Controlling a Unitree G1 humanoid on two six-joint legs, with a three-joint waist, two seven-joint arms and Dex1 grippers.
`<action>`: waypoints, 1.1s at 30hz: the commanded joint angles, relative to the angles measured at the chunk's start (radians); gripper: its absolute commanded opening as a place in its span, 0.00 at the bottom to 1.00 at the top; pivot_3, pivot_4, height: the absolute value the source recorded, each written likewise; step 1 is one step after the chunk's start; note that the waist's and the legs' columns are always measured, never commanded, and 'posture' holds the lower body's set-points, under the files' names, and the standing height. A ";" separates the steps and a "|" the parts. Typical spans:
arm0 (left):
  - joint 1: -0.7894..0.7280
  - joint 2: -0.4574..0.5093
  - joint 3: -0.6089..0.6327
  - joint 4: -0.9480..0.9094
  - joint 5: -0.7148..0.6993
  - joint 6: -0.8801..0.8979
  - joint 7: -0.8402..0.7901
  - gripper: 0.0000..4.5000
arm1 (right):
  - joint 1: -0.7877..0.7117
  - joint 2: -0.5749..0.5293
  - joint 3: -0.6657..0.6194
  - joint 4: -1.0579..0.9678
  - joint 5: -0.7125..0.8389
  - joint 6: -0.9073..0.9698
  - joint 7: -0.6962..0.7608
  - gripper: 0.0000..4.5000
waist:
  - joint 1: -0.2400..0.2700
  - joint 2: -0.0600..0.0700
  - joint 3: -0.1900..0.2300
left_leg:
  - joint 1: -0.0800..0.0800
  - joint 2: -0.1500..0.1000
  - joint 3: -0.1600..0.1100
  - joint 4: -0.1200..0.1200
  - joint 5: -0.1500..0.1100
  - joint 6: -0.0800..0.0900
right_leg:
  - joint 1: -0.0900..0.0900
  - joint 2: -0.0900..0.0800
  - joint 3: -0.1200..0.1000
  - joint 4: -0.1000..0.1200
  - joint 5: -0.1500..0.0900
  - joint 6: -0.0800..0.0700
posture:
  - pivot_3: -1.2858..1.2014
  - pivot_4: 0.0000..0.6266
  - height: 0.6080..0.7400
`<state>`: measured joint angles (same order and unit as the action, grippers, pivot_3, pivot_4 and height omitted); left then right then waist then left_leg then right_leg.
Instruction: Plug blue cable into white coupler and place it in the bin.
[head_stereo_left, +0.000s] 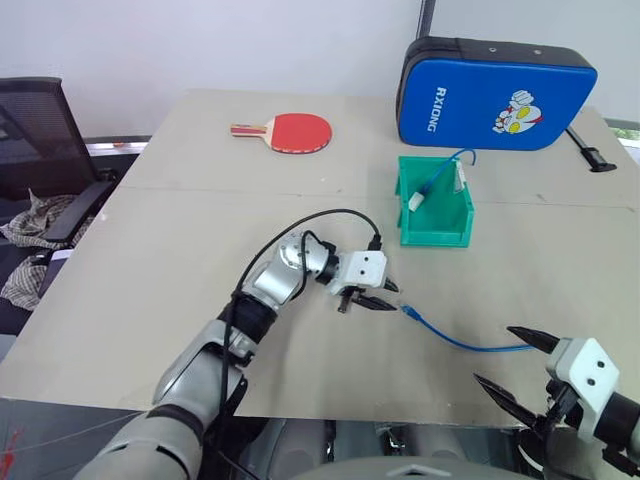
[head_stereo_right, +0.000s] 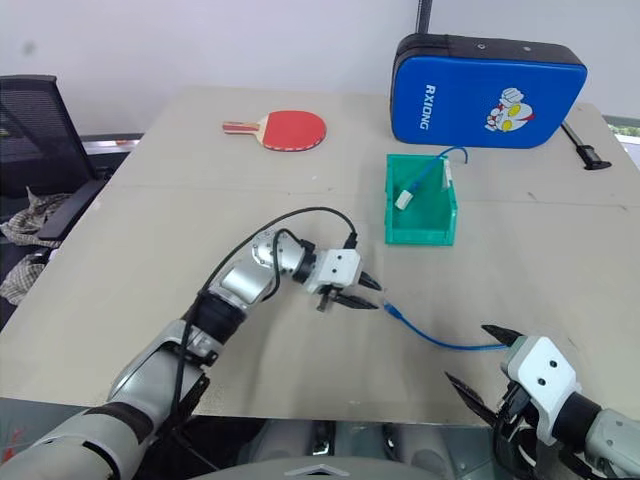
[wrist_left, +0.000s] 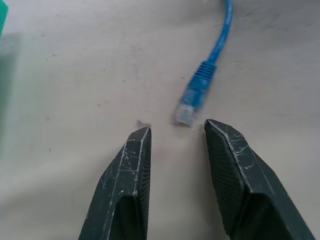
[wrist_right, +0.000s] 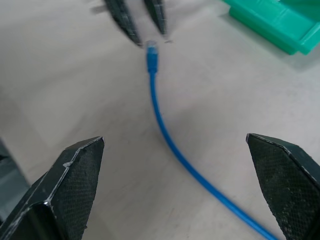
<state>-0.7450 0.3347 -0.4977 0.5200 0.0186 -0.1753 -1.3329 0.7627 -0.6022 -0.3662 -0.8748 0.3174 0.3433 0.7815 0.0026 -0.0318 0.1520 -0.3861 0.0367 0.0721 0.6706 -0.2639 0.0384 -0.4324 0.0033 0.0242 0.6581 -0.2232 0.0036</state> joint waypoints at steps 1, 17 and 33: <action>-0.031 -0.027 -0.017 0.042 0.021 -0.059 -0.025 0.38 | 0.026 -0.002 -0.027 -0.046 0.008 -0.024 0.009 1.00 | 0.001 0.000 0.000 | 0.000 0.000 0.000 0.000 0.000 0.000 | 0.000 0.000 0.000 0.000 0.000 0.000 | 0.52 0.24 0.92; 0.025 -0.025 0.106 -0.110 -0.155 0.058 -0.105 0.00 | -0.036 0.134 -0.032 -0.122 0.364 0.135 -0.181 1.00 | 0.002 0.000 0.000 | 0.000 0.002 0.000 0.000 -0.001 0.001 | -0.001 -0.003 0.000 0.000 0.000 0.000 | 0.52 0.24 0.92; 0.226 0.009 0.281 -0.544 -0.312 0.360 0.170 0.00 | -0.527 0.200 0.239 -0.027 0.724 0.322 -0.664 0.59 | -0.013 0.000 0.000 | 0.000 0.001 -0.001 0.000 0.000 0.001 | 0.000 -0.004 0.000 0.001 0.000 0.002 | 0.52 0.24 0.92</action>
<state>-0.5219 0.3459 -0.2387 0.0279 -0.2775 0.1859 -1.1897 0.2538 -0.4069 -0.1390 -0.8961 1.0101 0.6650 0.1384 -0.0103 -0.0319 0.1520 -0.3862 0.0380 0.0712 0.6708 -0.2643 0.0392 -0.4323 -0.0009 0.0242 0.6588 -0.2220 0.0063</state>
